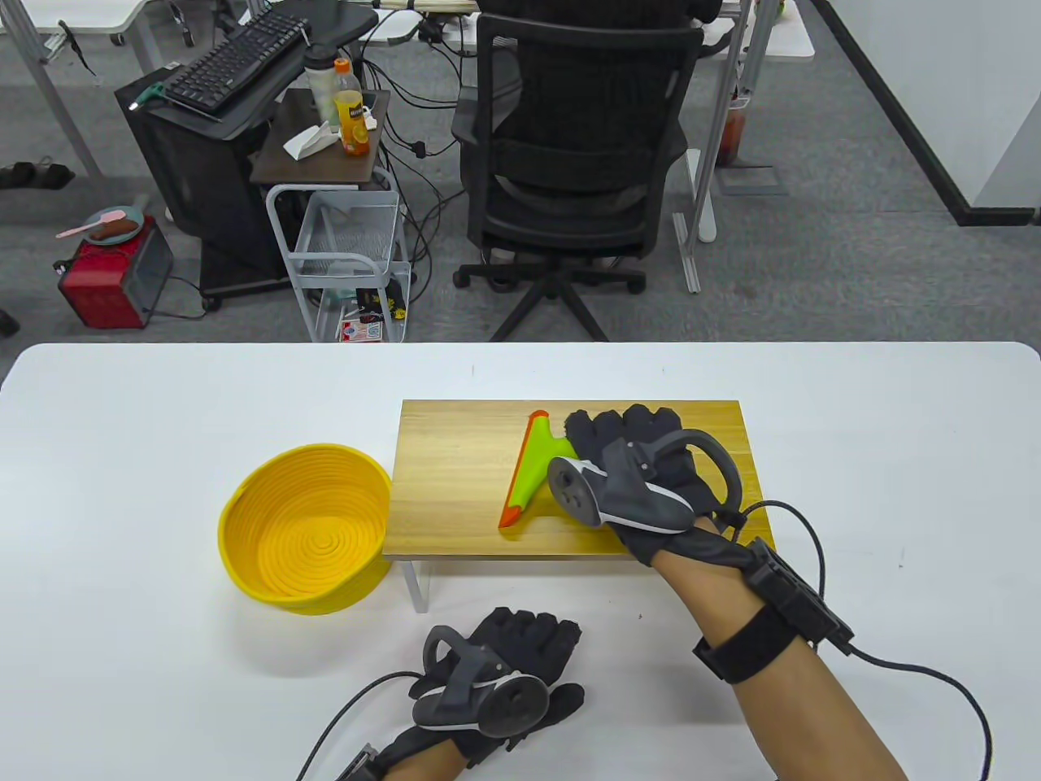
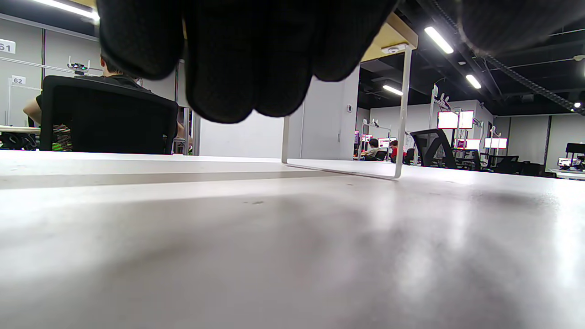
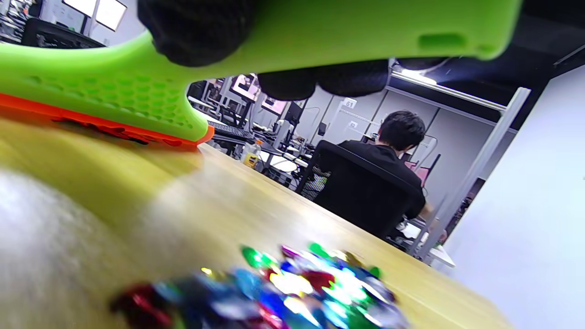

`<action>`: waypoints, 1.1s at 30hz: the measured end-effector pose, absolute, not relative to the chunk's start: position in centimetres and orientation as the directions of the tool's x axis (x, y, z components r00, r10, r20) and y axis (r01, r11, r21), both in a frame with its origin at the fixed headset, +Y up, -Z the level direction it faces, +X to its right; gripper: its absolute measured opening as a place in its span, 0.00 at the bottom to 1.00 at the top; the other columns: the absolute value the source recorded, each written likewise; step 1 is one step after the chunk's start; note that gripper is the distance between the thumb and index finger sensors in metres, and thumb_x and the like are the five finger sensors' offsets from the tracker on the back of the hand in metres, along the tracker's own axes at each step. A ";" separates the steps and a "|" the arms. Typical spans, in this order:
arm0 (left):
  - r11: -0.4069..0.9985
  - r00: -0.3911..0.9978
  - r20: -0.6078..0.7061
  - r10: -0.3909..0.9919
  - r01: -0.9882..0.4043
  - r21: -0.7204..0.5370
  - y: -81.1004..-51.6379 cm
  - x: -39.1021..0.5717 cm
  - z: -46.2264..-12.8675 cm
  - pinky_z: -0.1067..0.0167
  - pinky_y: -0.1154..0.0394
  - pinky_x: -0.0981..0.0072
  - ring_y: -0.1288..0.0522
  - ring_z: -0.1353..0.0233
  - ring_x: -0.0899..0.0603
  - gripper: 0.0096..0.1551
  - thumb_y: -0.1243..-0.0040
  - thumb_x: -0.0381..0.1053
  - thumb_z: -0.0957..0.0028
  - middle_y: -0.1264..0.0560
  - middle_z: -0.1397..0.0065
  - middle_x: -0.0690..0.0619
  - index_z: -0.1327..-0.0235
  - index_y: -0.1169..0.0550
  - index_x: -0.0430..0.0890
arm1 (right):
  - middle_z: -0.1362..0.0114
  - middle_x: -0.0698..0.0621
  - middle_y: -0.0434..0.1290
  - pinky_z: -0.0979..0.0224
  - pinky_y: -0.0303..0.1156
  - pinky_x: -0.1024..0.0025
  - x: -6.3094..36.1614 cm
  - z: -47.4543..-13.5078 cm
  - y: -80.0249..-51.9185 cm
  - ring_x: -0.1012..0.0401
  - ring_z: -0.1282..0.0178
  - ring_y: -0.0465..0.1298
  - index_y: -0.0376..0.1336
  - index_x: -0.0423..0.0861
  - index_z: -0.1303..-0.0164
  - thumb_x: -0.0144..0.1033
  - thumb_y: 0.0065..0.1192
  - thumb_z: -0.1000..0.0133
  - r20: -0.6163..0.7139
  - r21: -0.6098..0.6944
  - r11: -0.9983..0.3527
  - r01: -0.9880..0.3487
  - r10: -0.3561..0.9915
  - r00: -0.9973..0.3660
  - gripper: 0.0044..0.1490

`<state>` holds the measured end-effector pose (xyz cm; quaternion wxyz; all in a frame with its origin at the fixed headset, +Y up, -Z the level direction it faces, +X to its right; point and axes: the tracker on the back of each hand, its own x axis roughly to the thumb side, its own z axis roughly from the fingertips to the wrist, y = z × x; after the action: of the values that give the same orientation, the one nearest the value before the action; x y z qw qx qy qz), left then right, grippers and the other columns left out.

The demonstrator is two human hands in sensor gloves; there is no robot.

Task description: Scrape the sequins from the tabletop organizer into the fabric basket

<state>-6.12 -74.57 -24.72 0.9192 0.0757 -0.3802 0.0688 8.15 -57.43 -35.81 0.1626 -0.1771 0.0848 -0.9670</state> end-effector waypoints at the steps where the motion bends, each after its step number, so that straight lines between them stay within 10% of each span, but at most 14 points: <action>1: 0.979 0.701 0.710 0.068 -0.183 0.087 -74.6 -6.1 -24.7 0.38 0.27 0.35 0.20 0.38 0.35 0.45 0.47 0.76 0.55 0.22 0.33 0.41 0.36 0.26 0.45 | 0.23 0.45 0.70 0.25 0.64 0.36 9.0 -35.6 -57.4 0.40 0.30 0.71 0.55 0.51 0.17 0.37 0.55 0.45 0.306 -0.217 -0.932 0.289 -0.346 -0.887 0.41; 21: 0.981 0.693 0.718 0.062 -0.176 0.086 -74.6 -5.7 -24.4 0.38 0.27 0.35 0.20 0.38 0.35 0.45 0.47 0.76 0.55 0.22 0.32 0.41 0.36 0.26 0.45 | 0.24 0.44 0.71 0.26 0.65 0.37 18.1 -31.1 -56.4 0.41 0.31 0.72 0.56 0.49 0.17 0.39 0.57 0.44 0.181 -0.192 -0.921 0.340 -0.374 -0.910 0.40; 33: 0.981 0.694 0.718 0.059 -0.174 0.087 -74.7 -5.6 -24.4 0.38 0.27 0.35 0.20 0.38 0.35 0.45 0.47 0.76 0.55 0.22 0.33 0.42 0.36 0.26 0.45 | 0.33 0.44 0.80 0.48 0.81 0.58 17.9 -31.1 -55.3 0.48 0.50 0.84 0.64 0.47 0.24 0.49 0.68 0.41 0.096 -0.357 -0.899 0.252 -0.304 -0.948 0.36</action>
<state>-5.61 -74.65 -24.37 0.9172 0.0742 -0.3862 0.0636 17.85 -55.25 -31.12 0.1432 -0.0751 0.1727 -0.9716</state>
